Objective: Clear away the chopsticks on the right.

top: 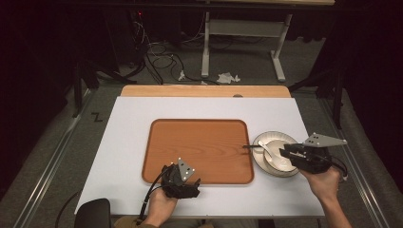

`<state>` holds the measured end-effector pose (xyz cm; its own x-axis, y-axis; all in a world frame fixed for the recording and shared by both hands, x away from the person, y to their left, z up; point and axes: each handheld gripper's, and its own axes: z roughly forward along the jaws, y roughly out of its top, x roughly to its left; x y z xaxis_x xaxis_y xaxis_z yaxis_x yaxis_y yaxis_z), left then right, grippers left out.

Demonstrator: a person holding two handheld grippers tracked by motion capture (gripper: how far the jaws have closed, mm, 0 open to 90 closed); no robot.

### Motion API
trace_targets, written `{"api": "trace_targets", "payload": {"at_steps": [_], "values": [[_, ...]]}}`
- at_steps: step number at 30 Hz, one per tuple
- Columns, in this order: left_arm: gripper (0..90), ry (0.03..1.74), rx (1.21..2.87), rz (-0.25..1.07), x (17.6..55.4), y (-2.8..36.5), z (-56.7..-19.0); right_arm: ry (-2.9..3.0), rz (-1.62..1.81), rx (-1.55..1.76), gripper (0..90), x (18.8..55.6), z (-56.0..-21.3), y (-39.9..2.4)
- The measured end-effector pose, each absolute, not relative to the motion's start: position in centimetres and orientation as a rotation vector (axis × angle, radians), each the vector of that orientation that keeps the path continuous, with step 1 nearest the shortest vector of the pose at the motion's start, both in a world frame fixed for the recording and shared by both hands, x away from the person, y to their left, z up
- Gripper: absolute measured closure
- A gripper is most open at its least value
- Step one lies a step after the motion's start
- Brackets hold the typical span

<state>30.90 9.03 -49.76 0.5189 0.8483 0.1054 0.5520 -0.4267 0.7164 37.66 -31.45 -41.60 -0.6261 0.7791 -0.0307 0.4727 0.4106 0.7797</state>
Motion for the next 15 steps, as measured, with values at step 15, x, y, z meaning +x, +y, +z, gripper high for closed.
{"api": "trace_targets", "payload": {"at_steps": [15], "values": [[16.5,1.265,2.097,0.654,29.3,11.1,-50.1,2.267,0.901,1.286,71.5,43.3,-43.6,-36.1]]}}
